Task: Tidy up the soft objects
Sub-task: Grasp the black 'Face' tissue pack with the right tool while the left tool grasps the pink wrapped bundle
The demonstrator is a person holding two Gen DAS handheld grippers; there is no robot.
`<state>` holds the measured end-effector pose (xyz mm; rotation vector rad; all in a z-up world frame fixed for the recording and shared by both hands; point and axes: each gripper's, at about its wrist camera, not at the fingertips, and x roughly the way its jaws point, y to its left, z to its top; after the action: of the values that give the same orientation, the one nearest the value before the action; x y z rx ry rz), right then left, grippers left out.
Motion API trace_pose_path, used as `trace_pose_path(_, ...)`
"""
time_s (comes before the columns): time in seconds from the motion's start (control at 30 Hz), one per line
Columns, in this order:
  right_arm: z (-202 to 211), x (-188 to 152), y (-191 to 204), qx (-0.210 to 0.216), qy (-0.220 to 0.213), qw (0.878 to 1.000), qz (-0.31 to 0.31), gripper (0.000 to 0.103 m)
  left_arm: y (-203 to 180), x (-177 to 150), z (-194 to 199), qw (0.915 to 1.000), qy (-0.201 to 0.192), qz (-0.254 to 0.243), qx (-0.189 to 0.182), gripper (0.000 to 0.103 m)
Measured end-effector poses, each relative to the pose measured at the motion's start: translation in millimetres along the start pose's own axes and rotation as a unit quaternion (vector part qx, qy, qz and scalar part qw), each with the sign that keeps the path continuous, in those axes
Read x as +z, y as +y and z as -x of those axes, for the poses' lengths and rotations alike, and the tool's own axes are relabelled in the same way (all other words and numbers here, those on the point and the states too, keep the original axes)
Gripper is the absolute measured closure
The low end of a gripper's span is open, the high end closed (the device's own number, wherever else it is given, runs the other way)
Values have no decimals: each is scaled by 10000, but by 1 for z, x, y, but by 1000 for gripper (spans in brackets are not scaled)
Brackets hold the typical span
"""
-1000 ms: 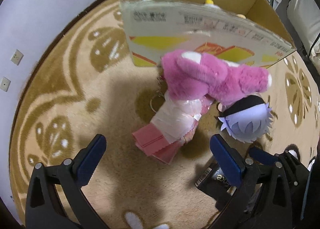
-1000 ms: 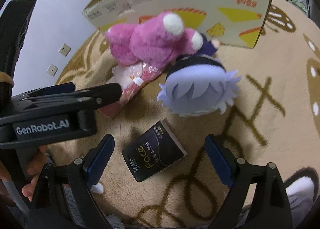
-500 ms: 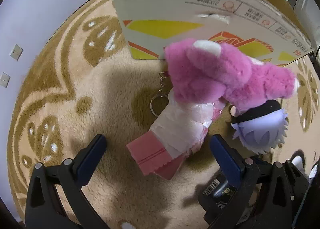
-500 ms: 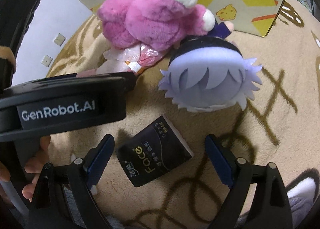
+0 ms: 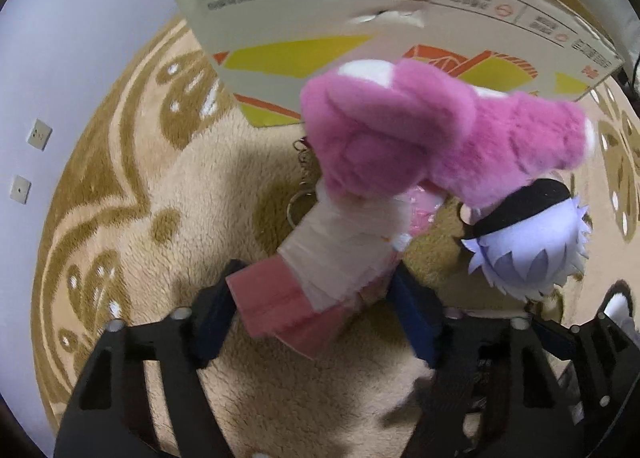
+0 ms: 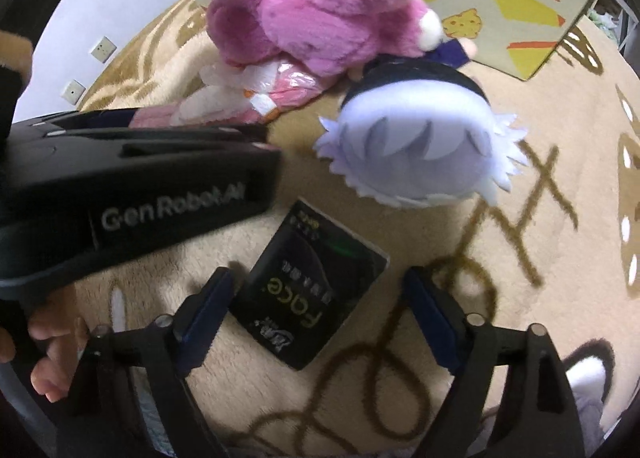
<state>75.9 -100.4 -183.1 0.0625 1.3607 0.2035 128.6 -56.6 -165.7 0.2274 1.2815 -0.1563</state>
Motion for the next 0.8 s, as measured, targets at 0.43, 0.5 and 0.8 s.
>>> trace_pose_path(0.43, 9, 1, -18, 126, -164, 9985, -505, 53, -9, -8, 30, 9994, -212, -221, -172, 45)
trace_pose_path(0.5, 11, 0, -21, 153, -194, 9984, -512, 53, -11, -8, 34, 9992, -258, -233, -203, 46)
trace_pose_path(0.8, 24, 3, -30, 319, -374, 9970, -595, 53, -14, -17, 72, 9958, -750, -146, -505, 55)
